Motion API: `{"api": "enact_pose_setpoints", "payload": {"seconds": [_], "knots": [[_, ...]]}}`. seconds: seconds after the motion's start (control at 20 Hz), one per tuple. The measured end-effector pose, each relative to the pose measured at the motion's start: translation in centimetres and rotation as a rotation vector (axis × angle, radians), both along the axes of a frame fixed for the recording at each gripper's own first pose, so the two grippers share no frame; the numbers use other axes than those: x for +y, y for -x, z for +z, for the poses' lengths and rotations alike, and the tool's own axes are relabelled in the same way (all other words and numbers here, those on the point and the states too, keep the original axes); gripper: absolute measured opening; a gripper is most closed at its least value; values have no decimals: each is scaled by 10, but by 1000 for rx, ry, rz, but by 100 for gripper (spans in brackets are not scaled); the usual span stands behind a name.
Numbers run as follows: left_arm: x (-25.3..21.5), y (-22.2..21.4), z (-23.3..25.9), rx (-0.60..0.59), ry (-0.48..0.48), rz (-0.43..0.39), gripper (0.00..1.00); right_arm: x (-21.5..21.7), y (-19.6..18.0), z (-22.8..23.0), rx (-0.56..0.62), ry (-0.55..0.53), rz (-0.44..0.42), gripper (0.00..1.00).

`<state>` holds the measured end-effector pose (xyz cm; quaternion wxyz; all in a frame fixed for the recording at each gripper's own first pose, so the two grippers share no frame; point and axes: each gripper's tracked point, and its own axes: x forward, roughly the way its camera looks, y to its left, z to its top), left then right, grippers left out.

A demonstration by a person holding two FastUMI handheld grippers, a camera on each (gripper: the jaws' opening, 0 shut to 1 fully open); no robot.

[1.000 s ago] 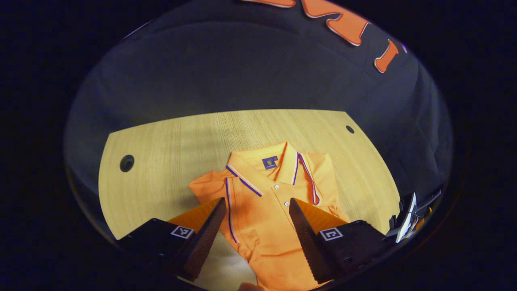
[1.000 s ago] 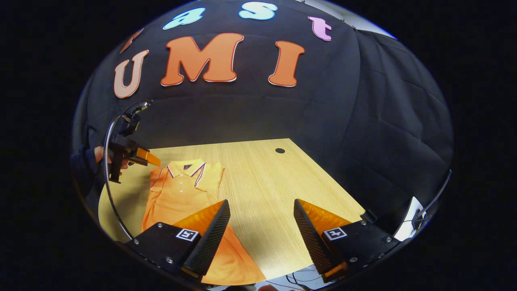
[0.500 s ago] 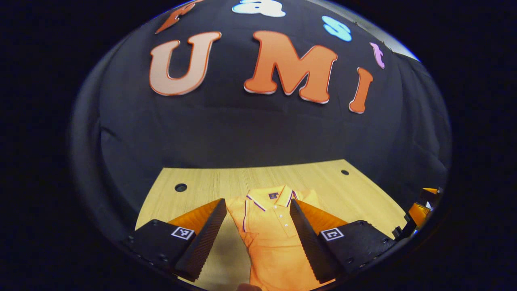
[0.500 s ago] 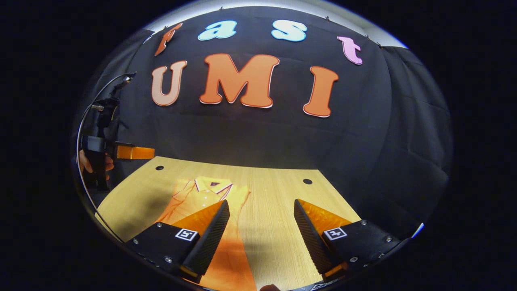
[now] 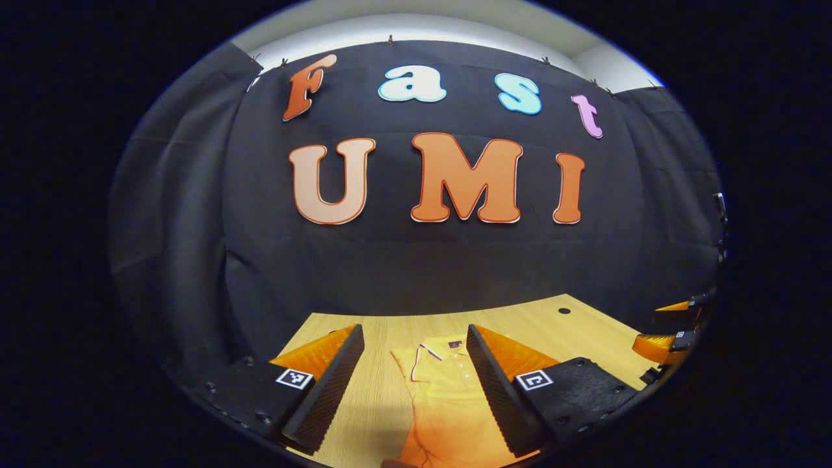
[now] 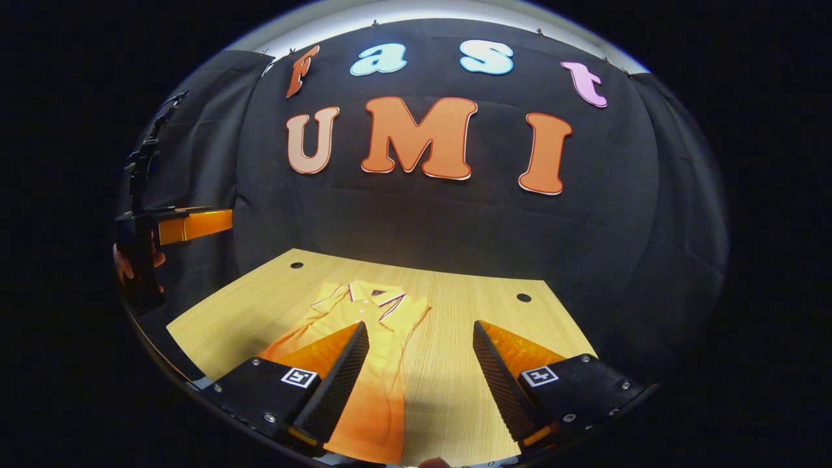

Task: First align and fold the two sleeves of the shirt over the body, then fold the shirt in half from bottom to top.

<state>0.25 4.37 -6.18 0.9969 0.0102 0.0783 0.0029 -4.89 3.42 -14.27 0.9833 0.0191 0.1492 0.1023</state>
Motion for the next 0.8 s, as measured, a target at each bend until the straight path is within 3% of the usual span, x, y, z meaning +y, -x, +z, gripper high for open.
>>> {"api": "enact_pose_setpoints", "payload": {"seconds": [0.15, 0.8], "knots": [[-1, 31, -34, 75, -22, 23, 97, 2, 17, -19, 40, 13, 39, 98], [-6, 105, -206, 520, -3, -34, 98, 29, 77, -128, 317, 43, 135, 99]]}}
